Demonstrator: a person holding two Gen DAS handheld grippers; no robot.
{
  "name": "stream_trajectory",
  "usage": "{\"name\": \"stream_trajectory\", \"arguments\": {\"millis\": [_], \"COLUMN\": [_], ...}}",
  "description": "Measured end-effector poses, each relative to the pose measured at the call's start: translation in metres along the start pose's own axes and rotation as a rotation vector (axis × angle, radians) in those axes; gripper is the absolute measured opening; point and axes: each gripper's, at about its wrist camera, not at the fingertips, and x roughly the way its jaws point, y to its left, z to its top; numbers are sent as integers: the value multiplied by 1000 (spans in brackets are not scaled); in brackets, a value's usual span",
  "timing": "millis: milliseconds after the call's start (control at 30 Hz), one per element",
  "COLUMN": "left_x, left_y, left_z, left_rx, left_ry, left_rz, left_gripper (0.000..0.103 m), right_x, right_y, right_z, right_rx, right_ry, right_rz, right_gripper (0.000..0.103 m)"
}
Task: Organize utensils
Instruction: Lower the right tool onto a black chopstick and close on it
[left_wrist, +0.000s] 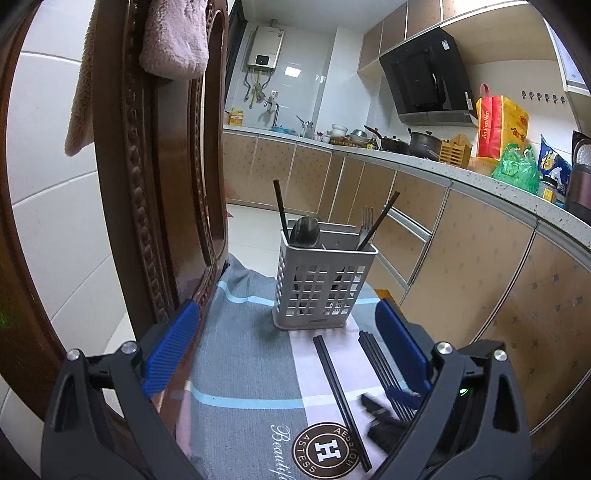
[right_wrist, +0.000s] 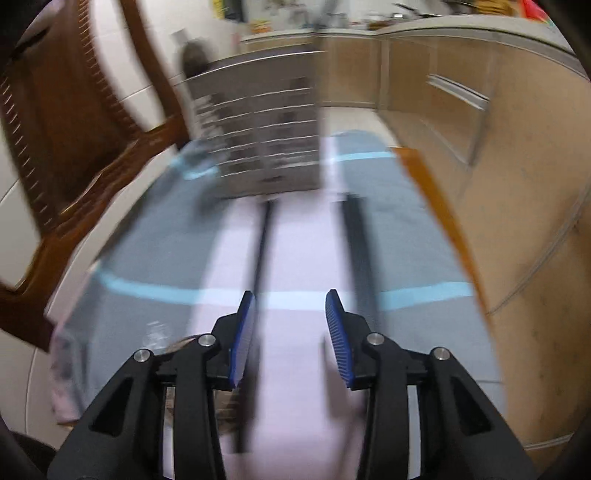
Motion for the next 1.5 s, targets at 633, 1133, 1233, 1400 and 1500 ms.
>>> {"name": "stream_trajectory", "arguments": {"millis": [633, 1133, 1233, 1400, 1500], "left_x": [12, 15, 17, 18, 19], "left_y": [9, 7, 7, 7, 6], "left_z": [-3, -7, -7, -8, -8], "left_rx": [-50, -43, -43, -47, -44], "left_ry": [74, 89, 94, 101, 106], "left_rz": [-18, -9, -9, -8, -11], "left_gripper": [95, 95, 95, 95, 95], "right_x": [-21, 5, 10, 7, -3], "right_y": [28, 28, 40, 36, 26], "right_z": [-48, -15, -18, -21, -21], "right_rx": [124, -41, -69, -55, -4], "right_ry": [71, 95, 120, 82, 40], "right_rz": [46, -15, -19, -33, 75], "right_gripper": [20, 21, 21, 16, 16]}}
